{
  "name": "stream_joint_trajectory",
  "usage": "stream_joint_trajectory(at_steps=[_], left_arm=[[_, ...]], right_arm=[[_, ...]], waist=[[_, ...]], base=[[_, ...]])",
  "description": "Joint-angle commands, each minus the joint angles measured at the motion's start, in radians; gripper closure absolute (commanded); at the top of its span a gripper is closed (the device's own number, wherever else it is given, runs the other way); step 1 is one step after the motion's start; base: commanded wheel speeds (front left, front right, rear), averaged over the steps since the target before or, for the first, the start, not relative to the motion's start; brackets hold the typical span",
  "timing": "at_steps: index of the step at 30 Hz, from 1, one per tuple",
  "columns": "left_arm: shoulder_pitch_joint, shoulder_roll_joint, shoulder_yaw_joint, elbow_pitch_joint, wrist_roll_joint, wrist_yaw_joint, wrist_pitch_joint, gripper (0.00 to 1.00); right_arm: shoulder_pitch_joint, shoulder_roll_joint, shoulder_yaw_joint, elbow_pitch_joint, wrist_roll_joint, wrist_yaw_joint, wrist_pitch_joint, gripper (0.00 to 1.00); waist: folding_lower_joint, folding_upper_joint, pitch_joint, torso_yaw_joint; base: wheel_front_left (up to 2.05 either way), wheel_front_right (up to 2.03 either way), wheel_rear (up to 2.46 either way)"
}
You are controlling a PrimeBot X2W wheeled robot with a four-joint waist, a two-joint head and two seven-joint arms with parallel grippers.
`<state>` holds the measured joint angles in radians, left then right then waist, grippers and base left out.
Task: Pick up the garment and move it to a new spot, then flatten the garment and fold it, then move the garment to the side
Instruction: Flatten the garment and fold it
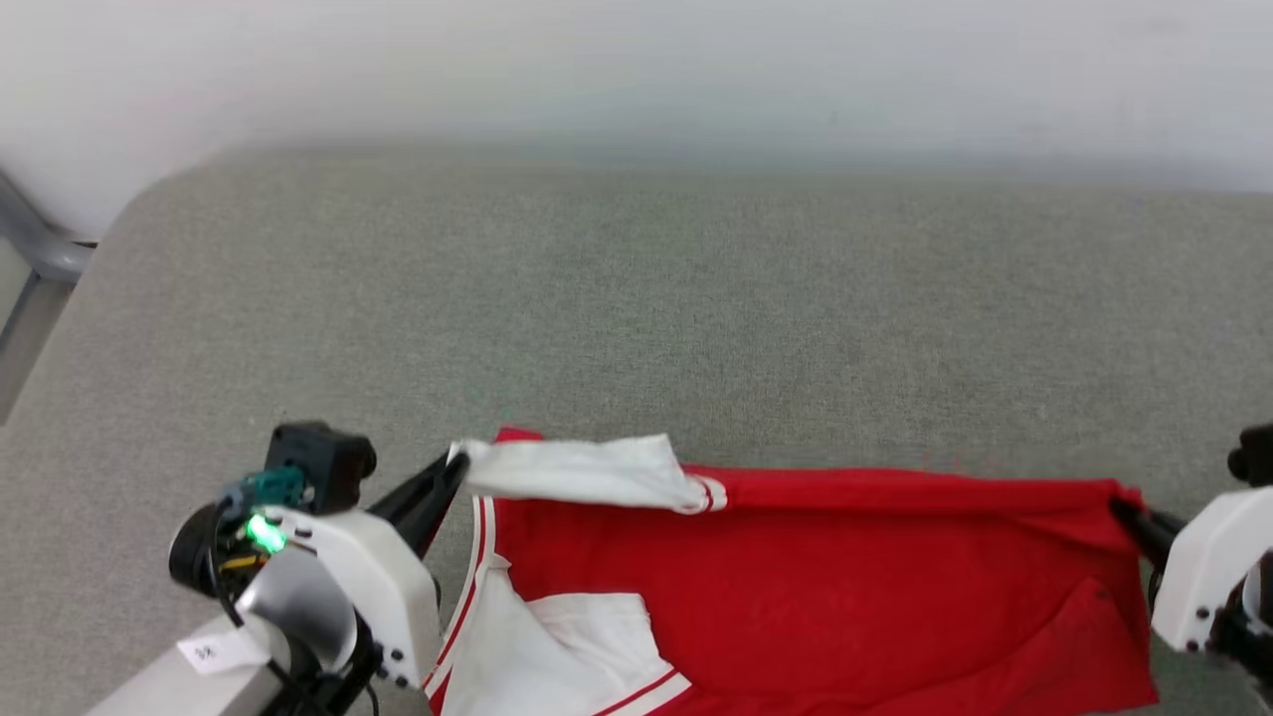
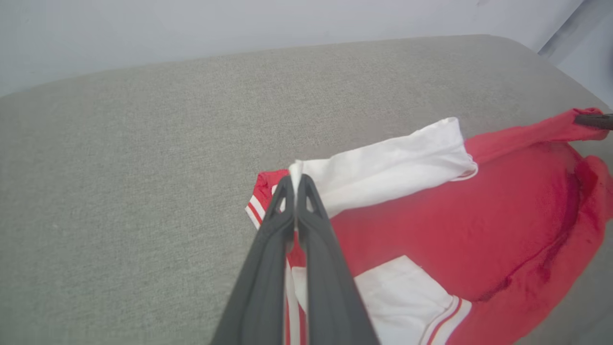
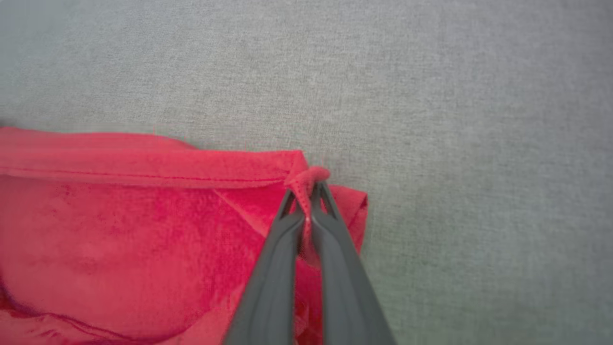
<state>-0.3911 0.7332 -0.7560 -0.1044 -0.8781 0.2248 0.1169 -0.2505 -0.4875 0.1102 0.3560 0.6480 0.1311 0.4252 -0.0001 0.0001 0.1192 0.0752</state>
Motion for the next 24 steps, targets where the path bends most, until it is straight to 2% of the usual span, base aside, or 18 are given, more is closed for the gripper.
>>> stream_joint_trajectory(at_steps=[1,7,16,24], left_arm=[[0.038,0.007,0.0,-0.008,-0.009,0.012,-0.011,1.0],[0.147,0.027,-0.016,-0.03,-0.035,0.042,-0.032,1.0],[0.24,0.035,-0.037,-0.012,-0.058,0.063,-0.043,1.0],[0.266,0.023,-0.09,0.024,-0.048,0.045,-0.012,1.0]], right_arm=[[0.036,0.006,-0.002,-0.012,0.012,-0.001,-0.007,1.0],[0.131,-0.018,0.006,-0.045,0.044,-0.001,-0.004,1.0],[0.205,-0.075,0.036,-0.09,0.092,-0.001,0.042,1.0],[0.252,-0.123,0.078,-0.139,0.097,-0.001,0.076,1.0]], waist=[[0.0001,-0.0001,-0.017,0.002],[0.0001,-0.0001,-0.039,0.003],[0.0001,-0.0001,-0.037,0.005],[0.0001,-0.0001,-0.025,0.01]], base=[[0.0,0.0,0.0],[0.0,0.0,0.0],[0.0,0.0,0.0],[0.0,0.0,0.0]])
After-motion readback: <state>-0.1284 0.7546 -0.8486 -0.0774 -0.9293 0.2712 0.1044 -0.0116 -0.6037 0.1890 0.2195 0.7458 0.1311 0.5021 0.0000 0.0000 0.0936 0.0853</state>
